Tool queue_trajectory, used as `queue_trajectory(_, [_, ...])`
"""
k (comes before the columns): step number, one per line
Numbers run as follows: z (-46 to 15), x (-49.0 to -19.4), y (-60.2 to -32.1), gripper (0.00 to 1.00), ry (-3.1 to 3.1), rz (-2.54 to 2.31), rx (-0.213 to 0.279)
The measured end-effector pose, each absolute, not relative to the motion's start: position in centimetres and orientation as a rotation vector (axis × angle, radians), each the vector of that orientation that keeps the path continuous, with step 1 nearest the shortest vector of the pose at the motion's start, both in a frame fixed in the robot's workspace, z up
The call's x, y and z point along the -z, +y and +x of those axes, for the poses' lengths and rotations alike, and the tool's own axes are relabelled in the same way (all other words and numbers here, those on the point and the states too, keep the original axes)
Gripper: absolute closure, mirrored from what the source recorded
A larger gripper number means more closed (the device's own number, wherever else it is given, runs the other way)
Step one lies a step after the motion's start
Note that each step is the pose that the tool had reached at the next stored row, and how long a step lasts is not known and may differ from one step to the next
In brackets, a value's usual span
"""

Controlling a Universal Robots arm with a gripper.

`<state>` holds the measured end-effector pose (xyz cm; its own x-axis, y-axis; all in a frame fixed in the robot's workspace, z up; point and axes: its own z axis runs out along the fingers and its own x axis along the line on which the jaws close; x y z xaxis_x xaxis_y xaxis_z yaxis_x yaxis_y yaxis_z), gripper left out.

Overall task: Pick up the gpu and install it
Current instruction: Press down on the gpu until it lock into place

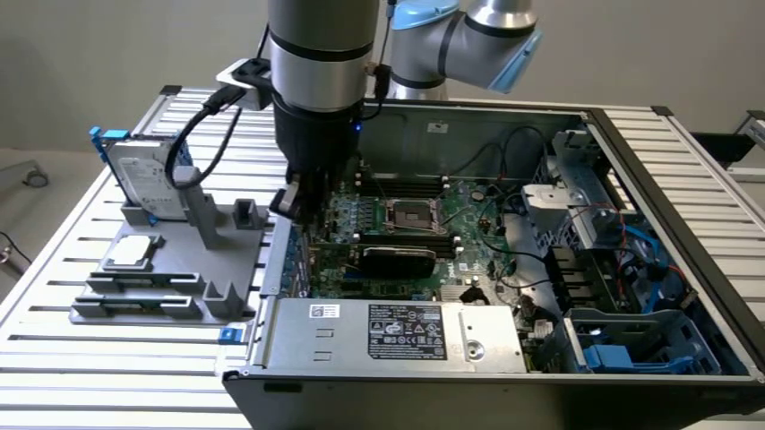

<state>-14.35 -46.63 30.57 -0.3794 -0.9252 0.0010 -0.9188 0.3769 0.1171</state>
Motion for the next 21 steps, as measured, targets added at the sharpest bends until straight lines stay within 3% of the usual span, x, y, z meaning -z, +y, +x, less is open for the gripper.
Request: queue_trajectory(21, [-13.9, -30.2, -45.9, 0.89, -2.518, 1.753, 0.134])
